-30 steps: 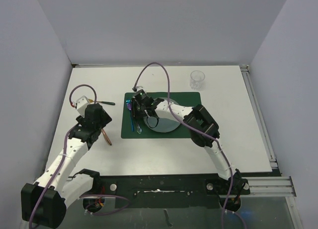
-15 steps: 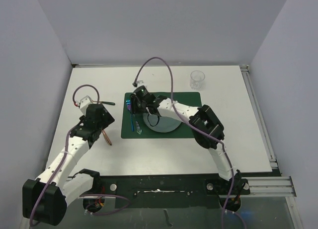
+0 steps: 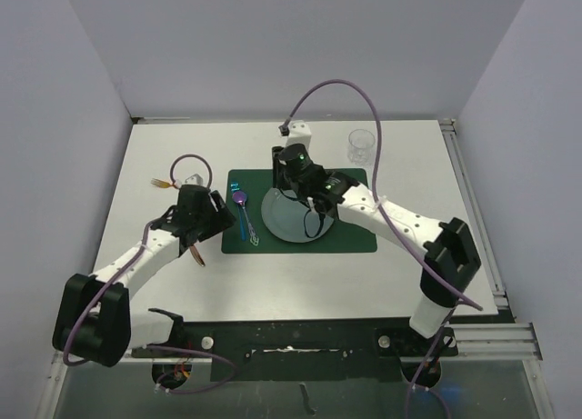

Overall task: Set the dinner table for one person
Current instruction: Place the spoon on the napkin.

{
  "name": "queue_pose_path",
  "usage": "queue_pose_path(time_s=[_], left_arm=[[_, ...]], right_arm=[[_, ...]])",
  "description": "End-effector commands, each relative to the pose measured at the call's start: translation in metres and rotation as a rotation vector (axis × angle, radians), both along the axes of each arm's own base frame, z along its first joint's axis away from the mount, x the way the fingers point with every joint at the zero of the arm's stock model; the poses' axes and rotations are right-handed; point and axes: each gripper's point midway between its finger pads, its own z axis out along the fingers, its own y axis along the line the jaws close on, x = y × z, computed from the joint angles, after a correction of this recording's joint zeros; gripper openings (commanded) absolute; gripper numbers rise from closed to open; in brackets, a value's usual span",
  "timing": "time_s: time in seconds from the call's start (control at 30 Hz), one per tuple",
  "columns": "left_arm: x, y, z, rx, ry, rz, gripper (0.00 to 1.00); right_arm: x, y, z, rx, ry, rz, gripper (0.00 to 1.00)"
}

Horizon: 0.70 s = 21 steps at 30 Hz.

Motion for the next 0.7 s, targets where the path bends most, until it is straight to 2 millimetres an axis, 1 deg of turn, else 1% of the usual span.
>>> queue_pose_path(time_s=[0.0,0.07,0.1,0.17,0.2,0.3,0.33,0.53,0.63,0.67], left_arm=[[0.031,-0.038,0.02,-0.067,-0.08,-0.09,0.59],[0.038,-0.048,0.018,-0.042,-0.081,-0.096,0.59],[0.042,-0.054,0.019,-0.028,-0.088,-0.099,0.59],[0.051,-0.065,0.022,0.001,-0.109,-0.102,0.58],[0.054,-0.073,0.024,0.015,-0.121,-0.111,0.59],[0.067,-0.085,0.026,0.055,-0.141,-0.114,0.58],[0.071,-0.087,0.022,0.074,-0.137,-0.113,0.58],[0.089,-0.101,0.018,0.169,-0.157,-0.108,0.58],[0.088,-0.102,0.015,0.237,-0.146,-0.097,0.58],[0.088,-0.099,0.017,0.272,-0.142,-0.078,0.58]], right_arm=[[-0.004,-0.075,0.042,-0.091,-0.139,-0.221,0.32],[-0.013,-0.096,0.048,-0.093,-0.155,-0.261,0.31],[-0.017,-0.106,0.046,-0.101,-0.154,-0.282,0.31],[-0.027,-0.123,0.048,-0.09,-0.161,-0.318,0.31],[-0.031,-0.131,0.048,-0.087,-0.162,-0.331,0.3],[-0.044,-0.152,0.042,-0.075,-0.15,-0.38,0.31],[-0.048,-0.157,0.041,-0.068,-0.148,-0.389,0.31],[-0.066,-0.18,0.039,-0.047,-0.143,-0.43,0.31],[-0.072,-0.193,0.039,-0.058,-0.144,-0.457,0.31],[-0.074,-0.197,0.038,-0.066,-0.142,-0.466,0.31]])
